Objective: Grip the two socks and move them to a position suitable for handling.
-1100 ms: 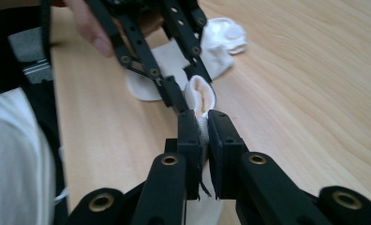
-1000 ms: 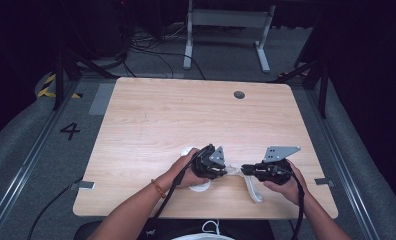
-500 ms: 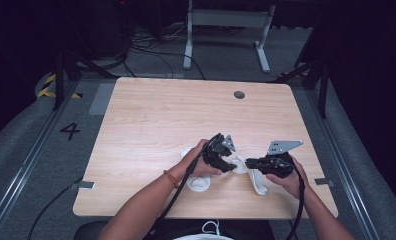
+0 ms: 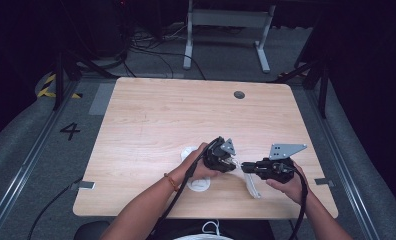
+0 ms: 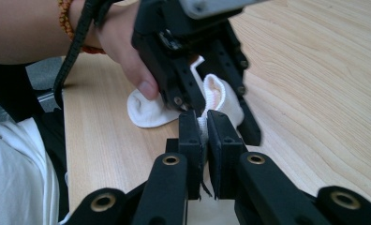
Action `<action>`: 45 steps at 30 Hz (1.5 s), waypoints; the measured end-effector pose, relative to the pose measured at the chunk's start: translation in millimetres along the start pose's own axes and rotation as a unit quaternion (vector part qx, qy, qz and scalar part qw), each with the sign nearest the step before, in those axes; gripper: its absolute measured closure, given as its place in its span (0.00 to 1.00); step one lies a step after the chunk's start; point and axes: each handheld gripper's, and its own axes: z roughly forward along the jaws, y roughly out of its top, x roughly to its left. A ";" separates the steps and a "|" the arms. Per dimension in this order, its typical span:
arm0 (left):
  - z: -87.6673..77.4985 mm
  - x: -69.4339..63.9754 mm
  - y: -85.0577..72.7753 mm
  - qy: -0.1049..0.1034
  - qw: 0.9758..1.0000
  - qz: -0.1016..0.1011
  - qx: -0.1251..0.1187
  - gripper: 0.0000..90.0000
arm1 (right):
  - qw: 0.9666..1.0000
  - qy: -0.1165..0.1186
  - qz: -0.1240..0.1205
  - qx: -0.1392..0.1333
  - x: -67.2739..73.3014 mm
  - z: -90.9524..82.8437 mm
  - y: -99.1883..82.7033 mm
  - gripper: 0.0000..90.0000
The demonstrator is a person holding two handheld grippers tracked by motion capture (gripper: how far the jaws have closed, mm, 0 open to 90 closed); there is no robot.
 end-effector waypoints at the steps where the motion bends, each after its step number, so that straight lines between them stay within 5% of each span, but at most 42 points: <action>1: 0.0 0.0 0.0 0.000 1.000 0.000 0.000 0.86 | 1.000 0.000 0.000 0.000 0.0 0.0 0.0 0.95; 11: -11.1 10.0 -4.9 -0.004 1.000 -0.002 0.019 0.94 | 0.997 -0.070 0.030 0.025 -28.6 11.7 -7.4 0.92; 13: -9.8 15.1 -3.9 -0.008 1.000 -0.018 0.016 0.94 | 0.992 -0.114 0.022 0.047 -39.1 17.6 -8.9 0.88; 18: -9.8 26.9 4.4 0.000 0.999 -0.038 0.017 0.94 | 0.984 -0.162 0.021 0.073 -54.0 22.2 -15.2 0.85; 26: -14.8 27.6 6.7 -0.001 0.999 -0.040 0.015 0.95 | 0.990 -0.128 0.021 0.050 -45.9 -7.4 -28.1 0.76; 34: -19.2 31.1 7.1 0.008 0.997 -0.070 0.009 0.96 | 0.998 -0.049 -0.017 0.047 -15.9 -6.5 -20.2 0.55; 38: -23.4 33.3 7.2 -0.002 0.996 -0.085 -0.013 0.96 | 0.997 -0.052 -0.023 0.055 -13.4 -0.3 -22.6 0.51; 41: -27.2 33.6 7.1 -0.003 0.995 -0.094 -0.023 0.96 | 0.993 -0.076 -0.031 0.087 -18.3 12.2 -31.6 0.53; 45: -32.2 29.9 8.8 0.005 0.995 -0.095 -0.027 0.96 | 0.995 -0.070 -0.019 0.070 -23.7 17.9 -34.9 0.58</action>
